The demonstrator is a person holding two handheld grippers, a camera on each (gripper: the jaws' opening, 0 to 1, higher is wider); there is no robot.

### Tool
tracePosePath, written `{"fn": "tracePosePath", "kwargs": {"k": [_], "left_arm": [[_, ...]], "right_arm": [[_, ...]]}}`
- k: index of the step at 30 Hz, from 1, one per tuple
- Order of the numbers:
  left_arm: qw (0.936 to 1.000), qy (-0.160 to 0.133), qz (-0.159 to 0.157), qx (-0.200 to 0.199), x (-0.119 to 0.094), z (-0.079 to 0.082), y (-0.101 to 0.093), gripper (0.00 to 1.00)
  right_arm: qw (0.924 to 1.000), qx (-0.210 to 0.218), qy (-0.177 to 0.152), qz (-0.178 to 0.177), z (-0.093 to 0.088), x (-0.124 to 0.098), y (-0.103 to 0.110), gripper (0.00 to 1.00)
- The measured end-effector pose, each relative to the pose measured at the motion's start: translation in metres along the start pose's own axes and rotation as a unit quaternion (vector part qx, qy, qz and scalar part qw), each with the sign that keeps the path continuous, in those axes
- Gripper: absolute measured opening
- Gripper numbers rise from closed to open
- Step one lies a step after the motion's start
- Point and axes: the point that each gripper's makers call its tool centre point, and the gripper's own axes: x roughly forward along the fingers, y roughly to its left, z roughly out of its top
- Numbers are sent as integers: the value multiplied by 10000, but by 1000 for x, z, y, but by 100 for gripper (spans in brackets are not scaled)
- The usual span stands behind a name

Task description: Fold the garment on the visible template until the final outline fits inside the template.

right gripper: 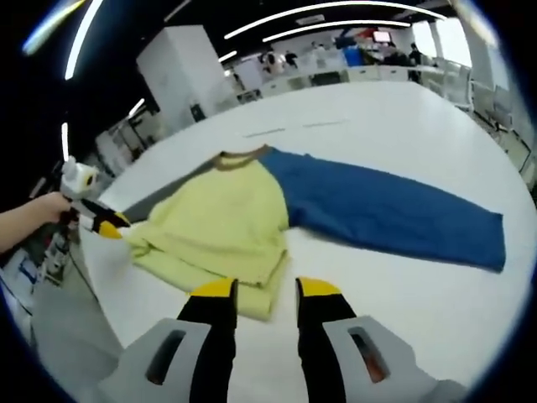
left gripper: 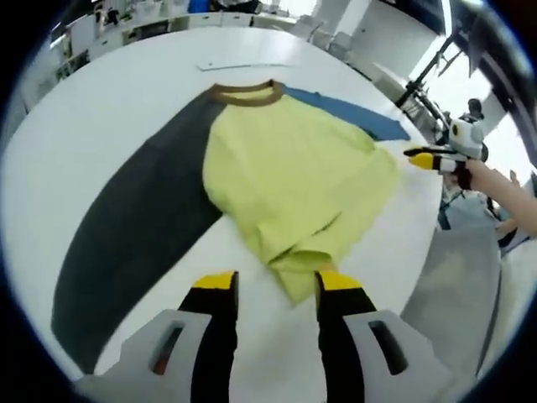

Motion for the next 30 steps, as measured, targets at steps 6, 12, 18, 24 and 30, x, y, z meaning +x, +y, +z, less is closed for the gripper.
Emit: {"fn": "tracePosePath", "kwargs": {"k": [6, 12, 18, 24, 30], "left_arm": [[9998, -195, 42, -75, -10, -2, -1, 37], [9986, -455, 146, -209, -22, -5, -2, 47], [9959, -858, 89, -288, -35, -11, -14, 51], [9933, -1053, 138, -445, -48, -21, -17, 56], [9933, -1043, 187, -457, -57, -28, -20, 61]], "right_arm": [[10000, -82, -41, -1, 3, -7, 9, 33], [9998, -162, -118, 1, 10, -17, 19, 36], [9995, -261, -157, 83, 11, -28, 31, 42], [9996, -207, -182, 104, 9, -36, 37, 47], [9996, -185, -183, 138, 7, -43, 45, 53]]}}
